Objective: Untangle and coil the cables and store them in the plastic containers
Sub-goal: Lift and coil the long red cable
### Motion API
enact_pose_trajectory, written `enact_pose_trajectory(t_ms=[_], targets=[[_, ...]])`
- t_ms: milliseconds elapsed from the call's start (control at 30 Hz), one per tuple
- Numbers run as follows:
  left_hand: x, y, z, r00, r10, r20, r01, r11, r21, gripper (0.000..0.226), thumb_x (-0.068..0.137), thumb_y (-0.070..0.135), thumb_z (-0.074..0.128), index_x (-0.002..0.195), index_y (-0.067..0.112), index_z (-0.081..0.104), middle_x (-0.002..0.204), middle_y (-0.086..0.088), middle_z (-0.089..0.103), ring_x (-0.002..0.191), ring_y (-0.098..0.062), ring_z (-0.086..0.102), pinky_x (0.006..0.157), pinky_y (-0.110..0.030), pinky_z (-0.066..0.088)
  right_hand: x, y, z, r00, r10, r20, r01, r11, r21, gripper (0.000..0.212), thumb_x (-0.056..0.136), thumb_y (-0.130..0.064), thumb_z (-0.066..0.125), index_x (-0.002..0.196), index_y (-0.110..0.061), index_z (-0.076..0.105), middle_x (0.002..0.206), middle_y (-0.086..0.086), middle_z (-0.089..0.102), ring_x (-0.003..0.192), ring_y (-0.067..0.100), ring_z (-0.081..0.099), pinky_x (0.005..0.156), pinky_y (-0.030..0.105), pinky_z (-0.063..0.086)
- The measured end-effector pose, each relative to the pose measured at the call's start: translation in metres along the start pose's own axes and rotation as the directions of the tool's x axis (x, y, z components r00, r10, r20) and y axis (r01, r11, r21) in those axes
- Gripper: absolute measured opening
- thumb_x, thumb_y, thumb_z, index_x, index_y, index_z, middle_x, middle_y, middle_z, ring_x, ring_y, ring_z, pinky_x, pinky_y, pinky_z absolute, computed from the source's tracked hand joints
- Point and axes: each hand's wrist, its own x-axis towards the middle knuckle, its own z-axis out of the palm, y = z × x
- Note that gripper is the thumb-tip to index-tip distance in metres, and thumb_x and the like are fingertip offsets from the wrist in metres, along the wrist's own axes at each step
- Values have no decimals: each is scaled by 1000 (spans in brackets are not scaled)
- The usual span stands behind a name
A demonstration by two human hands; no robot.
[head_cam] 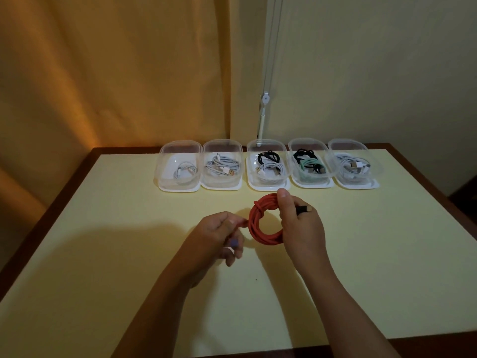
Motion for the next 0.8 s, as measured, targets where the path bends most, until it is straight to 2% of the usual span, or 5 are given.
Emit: enact_pose_trajectory(t_ms=[133, 233, 467, 633, 800], targets=[[-2, 3, 1, 991, 21, 132, -11, 997, -82, 24, 96, 21, 52, 103, -2, 54, 79, -14, 68, 72, -24, 68, 55, -25, 49, -2, 2, 4, 998, -44, -54, 46, 999, 28, 41, 102, -44, 47, 84, -17, 72, 72, 5, 69, 69, 12, 59, 55, 14, 40], [-1, 1, 4, 995, 18, 95, -11, 997, -73, 13, 101, 12, 52, 102, -1, 48, 71, -14, 66, 66, -25, 66, 54, -25, 48, -3, 1, 6, 998, -46, -31, 47, 999, 25, 41, 102, -45, 46, 87, -18, 74, 75, 3, 71, 72, 12, 60, 57, 16, 40], [5, 0, 1, 994, 62, 86, -57, 997, -61, 40, 92, 37, 41, 104, 2, 57, 78, -17, 72, 77, -33, 71, 60, -32, 57, 0, 2, 4, 997, 7, -75, -6, 1000, 15, 43, 102, -47, 44, 84, -19, 72, 58, -9, 59, 57, -1, 54, 53, 11, 38], [9, -6, 7, 993, 112, -29, -112, 994, 15, 22, 88, 31, 53, 78, 12, 59, 73, -15, 69, 72, -31, 70, 57, -32, 56, -2, -1, 5, 998, 47, -47, -45, 998, 41, 42, 104, -45, 42, 78, -24, 69, 51, -19, 57, 53, -3, 52, 50, 11, 35], [5, -6, 11, 996, 72, -60, -74, 997, -22, 19, 94, 18, 64, 82, 6, 54, 77, -13, 66, 76, -24, 66, 62, -37, 59, -4, -2, 9, 998, 58, -34, -57, 998, 19, 46, 104, -47, 40, 76, -22, 68, 54, -15, 61, 56, -3, 55, 52, 16, 35]])
